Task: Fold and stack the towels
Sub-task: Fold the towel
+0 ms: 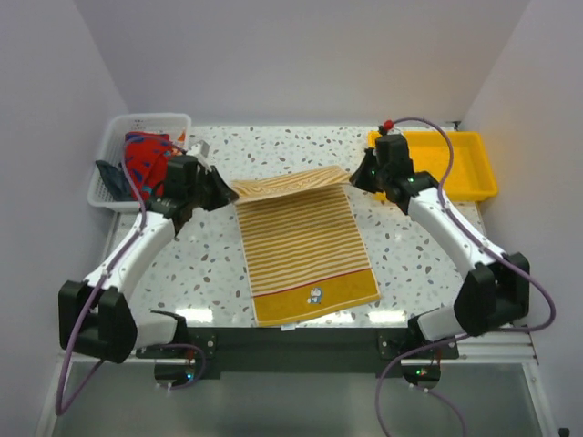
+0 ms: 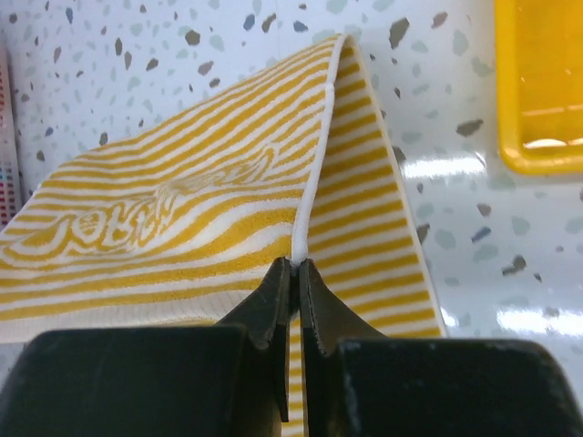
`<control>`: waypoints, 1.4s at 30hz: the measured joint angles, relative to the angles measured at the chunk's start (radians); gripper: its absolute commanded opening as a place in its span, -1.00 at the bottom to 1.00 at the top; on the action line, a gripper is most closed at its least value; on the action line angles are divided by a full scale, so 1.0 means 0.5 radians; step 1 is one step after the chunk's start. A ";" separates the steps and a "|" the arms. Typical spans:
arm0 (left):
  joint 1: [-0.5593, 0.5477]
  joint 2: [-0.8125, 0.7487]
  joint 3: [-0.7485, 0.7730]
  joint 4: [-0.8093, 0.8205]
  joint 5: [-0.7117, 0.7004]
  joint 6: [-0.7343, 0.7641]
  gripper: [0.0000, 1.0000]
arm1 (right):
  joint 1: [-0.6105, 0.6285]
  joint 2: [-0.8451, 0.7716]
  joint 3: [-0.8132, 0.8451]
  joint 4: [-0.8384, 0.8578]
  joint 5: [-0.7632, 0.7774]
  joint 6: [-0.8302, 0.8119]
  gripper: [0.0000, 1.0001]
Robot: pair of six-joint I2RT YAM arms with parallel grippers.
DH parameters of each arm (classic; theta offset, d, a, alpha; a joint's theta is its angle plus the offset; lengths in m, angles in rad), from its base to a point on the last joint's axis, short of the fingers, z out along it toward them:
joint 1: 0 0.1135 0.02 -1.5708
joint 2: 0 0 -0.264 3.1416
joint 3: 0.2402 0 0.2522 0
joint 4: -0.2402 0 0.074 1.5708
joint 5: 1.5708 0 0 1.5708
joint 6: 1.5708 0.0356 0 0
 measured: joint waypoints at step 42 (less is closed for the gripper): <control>0.015 0.886 -0.056 0.236 0.021 -0.165 -1.00 | -0.011 0.465 -0.813 0.948 -0.400 0.266 -1.00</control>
